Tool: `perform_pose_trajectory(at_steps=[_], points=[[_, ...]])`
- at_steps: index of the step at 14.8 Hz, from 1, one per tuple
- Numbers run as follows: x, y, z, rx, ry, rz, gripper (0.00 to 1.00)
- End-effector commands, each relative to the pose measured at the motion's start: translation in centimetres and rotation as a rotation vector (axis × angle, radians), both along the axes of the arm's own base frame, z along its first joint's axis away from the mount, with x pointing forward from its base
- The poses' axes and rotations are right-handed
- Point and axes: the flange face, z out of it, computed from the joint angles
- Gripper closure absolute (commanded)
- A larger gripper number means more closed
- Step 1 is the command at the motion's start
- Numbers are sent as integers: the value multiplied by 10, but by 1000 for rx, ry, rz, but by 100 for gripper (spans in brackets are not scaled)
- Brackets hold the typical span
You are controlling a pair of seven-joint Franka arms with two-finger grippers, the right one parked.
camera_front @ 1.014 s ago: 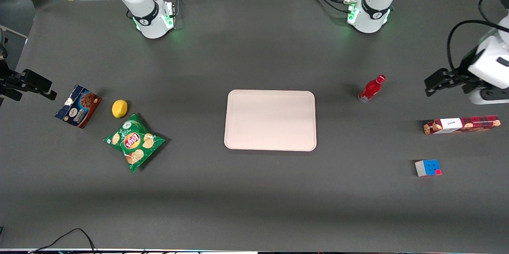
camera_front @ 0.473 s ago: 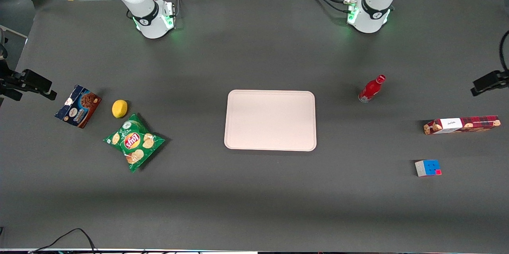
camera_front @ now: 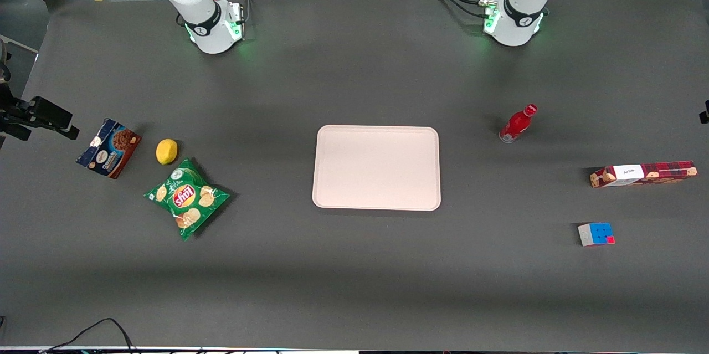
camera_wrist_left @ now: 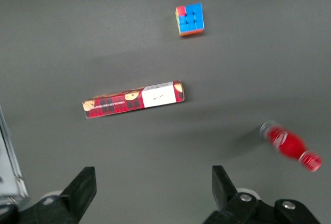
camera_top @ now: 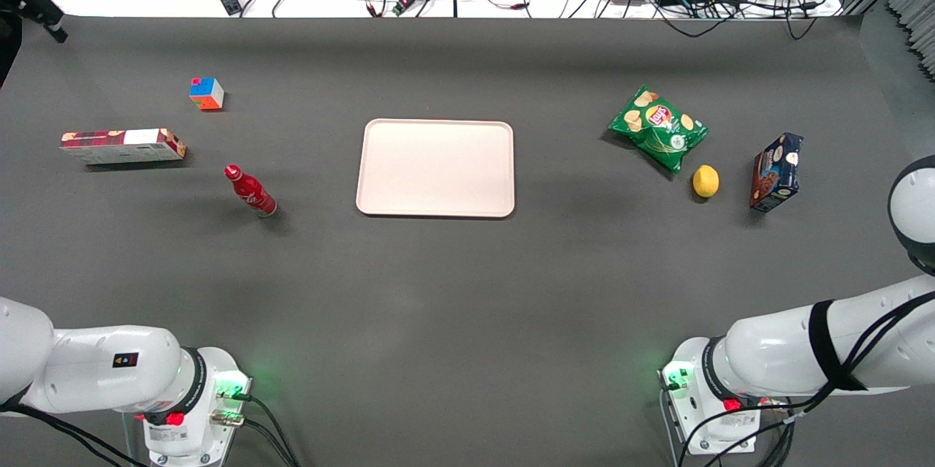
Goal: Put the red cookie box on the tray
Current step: 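Move the open left gripper over the red plaid cookie box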
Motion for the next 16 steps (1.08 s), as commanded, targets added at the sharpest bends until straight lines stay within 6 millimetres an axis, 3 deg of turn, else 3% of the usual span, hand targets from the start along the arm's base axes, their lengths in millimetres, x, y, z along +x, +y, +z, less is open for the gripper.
perform_pose_trajectory(at_steps=[1,3,7,13,16], points=[[1,13,-1,-6,23,-376,0],[2,17,-7,21,61,-552,0],[18,19,-29,87,75,-1103,0],[18,14,-85,5,74,-1326,0],[13,27,-121,-74,82,-1354,0]])
